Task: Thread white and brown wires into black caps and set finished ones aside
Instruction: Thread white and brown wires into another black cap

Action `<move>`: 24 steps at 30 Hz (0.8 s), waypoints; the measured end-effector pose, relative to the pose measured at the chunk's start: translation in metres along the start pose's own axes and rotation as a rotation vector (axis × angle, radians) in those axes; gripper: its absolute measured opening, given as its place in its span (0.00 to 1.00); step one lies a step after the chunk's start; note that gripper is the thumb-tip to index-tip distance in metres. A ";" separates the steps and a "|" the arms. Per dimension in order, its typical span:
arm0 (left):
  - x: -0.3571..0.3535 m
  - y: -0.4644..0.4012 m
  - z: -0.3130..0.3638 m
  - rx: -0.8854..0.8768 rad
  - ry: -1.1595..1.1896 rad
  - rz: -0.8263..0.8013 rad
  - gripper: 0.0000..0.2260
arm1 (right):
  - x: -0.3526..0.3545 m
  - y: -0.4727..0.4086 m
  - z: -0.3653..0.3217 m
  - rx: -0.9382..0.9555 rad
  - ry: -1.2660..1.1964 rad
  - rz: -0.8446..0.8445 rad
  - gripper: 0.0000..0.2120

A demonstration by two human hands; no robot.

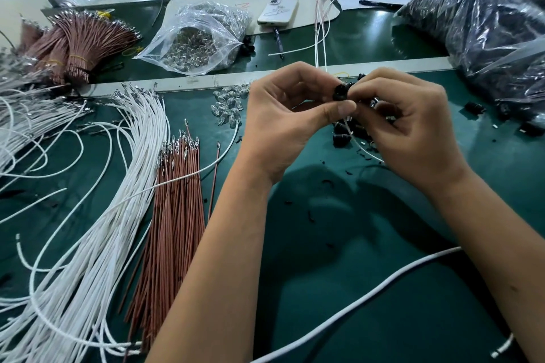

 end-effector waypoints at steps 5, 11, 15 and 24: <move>0.001 0.000 0.000 0.016 -0.022 0.012 0.12 | -0.004 -0.001 -0.002 0.004 0.019 -0.009 0.03; 0.002 0.000 -0.001 0.009 -0.024 0.027 0.12 | -0.006 0.000 0.000 -0.001 0.017 -0.018 0.04; 0.001 -0.001 0.000 -0.004 -0.025 0.023 0.11 | -0.006 -0.001 -0.001 0.008 0.015 -0.024 0.05; 0.001 -0.001 0.001 -0.029 -0.020 0.013 0.12 | -0.006 0.001 -0.004 0.022 0.042 -0.025 0.04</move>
Point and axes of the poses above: each hand's wrist, its own y-axis away from the middle knuckle, its own x-axis out of the back of the hand, z = x × y, the point moved 6 cm from there along -y, towards the middle knuckle, and after that the axes turned 14 degrees about -y, right-handed, at the moved point
